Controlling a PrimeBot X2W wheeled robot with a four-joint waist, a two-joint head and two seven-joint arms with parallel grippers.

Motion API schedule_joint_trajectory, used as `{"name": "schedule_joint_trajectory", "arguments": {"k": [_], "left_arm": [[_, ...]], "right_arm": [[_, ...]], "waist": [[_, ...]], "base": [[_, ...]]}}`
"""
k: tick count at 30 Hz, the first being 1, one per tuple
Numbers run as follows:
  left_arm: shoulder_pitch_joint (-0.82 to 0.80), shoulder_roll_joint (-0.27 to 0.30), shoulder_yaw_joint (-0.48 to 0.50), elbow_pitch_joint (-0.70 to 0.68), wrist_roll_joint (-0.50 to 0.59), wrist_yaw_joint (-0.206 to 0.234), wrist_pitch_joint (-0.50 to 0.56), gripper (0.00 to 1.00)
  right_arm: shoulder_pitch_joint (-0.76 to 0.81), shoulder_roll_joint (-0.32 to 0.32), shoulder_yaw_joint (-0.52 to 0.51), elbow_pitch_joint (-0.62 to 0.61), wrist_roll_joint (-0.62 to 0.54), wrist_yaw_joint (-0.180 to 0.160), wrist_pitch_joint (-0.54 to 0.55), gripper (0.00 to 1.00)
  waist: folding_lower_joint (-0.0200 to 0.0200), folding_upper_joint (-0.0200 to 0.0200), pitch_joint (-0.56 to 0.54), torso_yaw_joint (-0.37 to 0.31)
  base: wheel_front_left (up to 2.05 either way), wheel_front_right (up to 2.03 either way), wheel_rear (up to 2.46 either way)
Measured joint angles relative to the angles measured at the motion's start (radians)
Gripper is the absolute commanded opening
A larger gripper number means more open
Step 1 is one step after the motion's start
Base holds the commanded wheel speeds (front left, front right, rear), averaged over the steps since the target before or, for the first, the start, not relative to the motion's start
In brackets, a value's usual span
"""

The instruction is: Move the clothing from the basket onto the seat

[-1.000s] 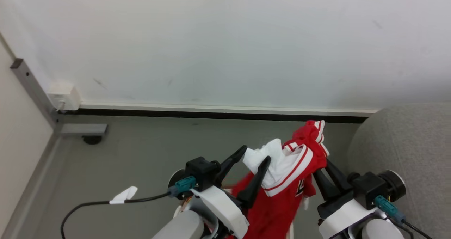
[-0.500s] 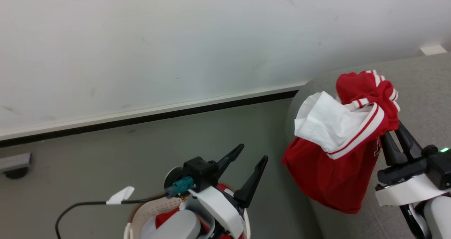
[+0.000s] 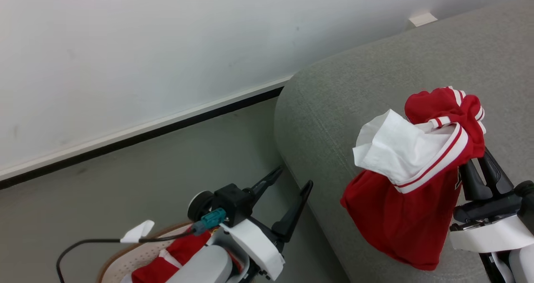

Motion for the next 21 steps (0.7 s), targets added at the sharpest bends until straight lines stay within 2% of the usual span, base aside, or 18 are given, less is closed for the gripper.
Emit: {"name": "schedule_joint_trajectory", "arguments": {"k": [6,12,21], "left_arm": [[0.005,-0.002,0.005,-0.005,0.014,-0.001,0.000,1.00],[0.005,-0.007,0.010,-0.012,0.028,-0.009,0.000,1.00],[0.006,0.004,0.021,-0.021,0.043,-0.017,-0.001,1.00]], "right_arm": [[0.001,-0.005,0.002,0.003,0.006,0.000,0.000,0.00],[-0.037,-0.027,-0.002,0.052,0.087,0.000,0.006,0.00],[-0.221,-0.166,0.023,0.174,0.233,0.000,0.080,0.00]], "waist": [[0.0000,0.0000,0.026,-0.039],[0.0001,0.0000,0.039,-0.022],[0.0000,0.0000,0.088,0.059]], "base": [[0.00,0.00,0.00],[0.00,0.00,0.00],[0.00,0.00,0.00]]}}
